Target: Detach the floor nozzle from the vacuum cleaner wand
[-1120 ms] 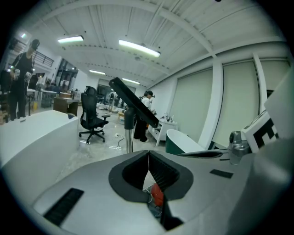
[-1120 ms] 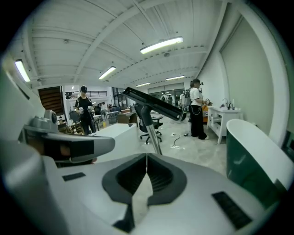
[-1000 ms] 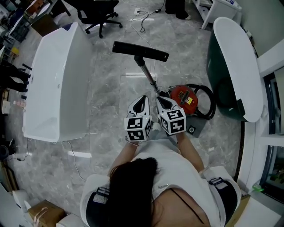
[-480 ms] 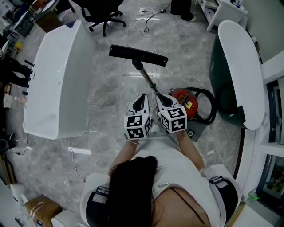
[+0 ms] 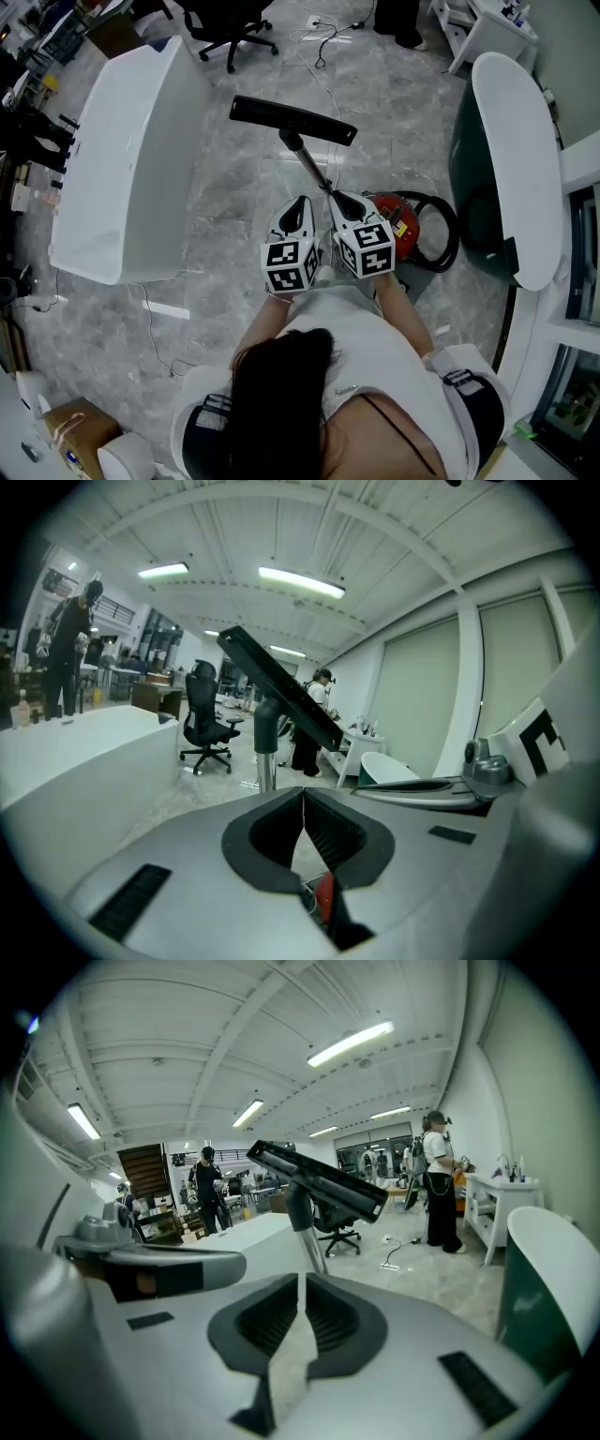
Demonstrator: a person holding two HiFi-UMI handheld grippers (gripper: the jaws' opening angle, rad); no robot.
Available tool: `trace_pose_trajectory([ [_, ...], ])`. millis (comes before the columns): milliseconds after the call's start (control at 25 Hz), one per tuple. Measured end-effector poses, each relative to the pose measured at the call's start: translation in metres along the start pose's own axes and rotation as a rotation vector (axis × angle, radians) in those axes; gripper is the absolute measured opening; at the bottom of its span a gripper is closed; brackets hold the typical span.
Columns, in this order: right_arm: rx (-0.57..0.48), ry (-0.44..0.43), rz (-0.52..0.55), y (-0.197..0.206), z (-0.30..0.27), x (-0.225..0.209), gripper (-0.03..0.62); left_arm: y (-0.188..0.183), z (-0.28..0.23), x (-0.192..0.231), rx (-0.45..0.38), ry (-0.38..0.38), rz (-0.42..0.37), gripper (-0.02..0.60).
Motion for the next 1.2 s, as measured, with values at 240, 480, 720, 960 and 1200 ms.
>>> trace_pose_trajectory([
  [240, -0.014, 0.001, 0.022, 0.001, 0.003, -0.005, 0.017, 0.006, -0.001, -0.001, 0.001, -0.024, 0.011, 0.005],
  [480, -0.027, 0.013, 0.024, -0.002, 0.006, -0.012, 0.018, 0.006, -0.001, -0.001, 0.002, -0.040, 0.017, 0.006],
  [720, -0.028, 0.005, 0.020, -0.006, 0.002, -0.013, 0.039, 0.001, -0.002, 0.005, -0.003, -0.047, 0.012, 0.005],
  [960, -0.042, 0.000, 0.046, -0.011, 0.000, -0.014, 0.122, 0.003, -0.010, 0.006, 0.006, -0.038, 0.015, 0.005],
  [1200, -0.038, 0.026, 0.076, -0.016, -0.006, -0.022, 0.161, 0.008, -0.018, 0.011, 0.027, -0.031, 0.009, 0.006],
])
Point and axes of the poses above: the fingertips, and each gripper's own axes: z backward along the fingers, x to its left, y out of its underside, the point moved 2 cm from there along z, backward along the fingers, and after that the axes turned 5 degrees about x, right-handed, at the moved point
